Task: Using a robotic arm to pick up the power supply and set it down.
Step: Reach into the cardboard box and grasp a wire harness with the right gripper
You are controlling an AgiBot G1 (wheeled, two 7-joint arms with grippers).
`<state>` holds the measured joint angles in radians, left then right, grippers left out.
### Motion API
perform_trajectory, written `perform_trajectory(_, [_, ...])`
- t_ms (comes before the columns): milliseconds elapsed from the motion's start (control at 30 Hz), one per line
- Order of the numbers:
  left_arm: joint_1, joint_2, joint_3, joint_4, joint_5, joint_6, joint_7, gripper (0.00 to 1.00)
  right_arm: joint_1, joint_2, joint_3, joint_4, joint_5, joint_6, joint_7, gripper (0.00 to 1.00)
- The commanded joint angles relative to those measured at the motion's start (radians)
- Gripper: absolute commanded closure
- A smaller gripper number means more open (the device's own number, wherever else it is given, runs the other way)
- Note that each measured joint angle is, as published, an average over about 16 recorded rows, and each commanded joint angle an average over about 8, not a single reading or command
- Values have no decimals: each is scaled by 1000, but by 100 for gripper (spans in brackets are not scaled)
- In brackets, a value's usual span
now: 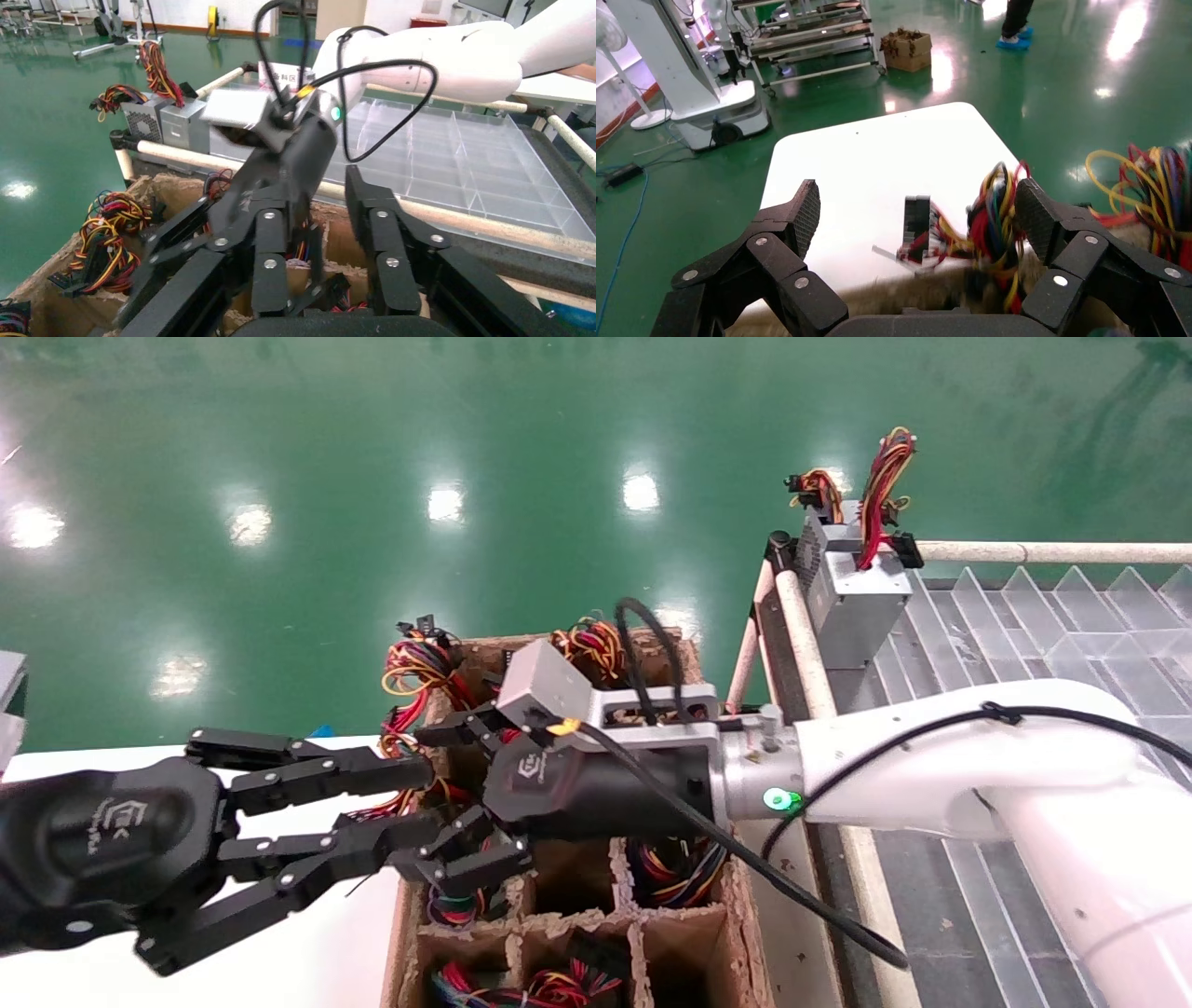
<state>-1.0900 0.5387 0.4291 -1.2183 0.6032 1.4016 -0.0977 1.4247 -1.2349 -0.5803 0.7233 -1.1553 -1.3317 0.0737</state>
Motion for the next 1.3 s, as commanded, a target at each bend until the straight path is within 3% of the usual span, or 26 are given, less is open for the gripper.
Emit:
perform_trajectory(33, [0, 0, 0, 0, 0, 0, 0, 100, 18, -35, -10, -46, -13, 3, -21, 84])
perform_trajectory(100, [0, 0, 0, 0, 0, 0, 0, 100, 29, -52, -14, -70, -24, 19, -36, 100])
perform_trajectory(667, [0, 0, 0, 0, 0, 0, 0, 100, 53, -88, -43, -117, -85, 127, -70, 100])
perform_trajectory(1300, [0, 0, 0, 0, 0, 0, 0, 100, 44, -84, -63, -118, -86, 155, -71, 100])
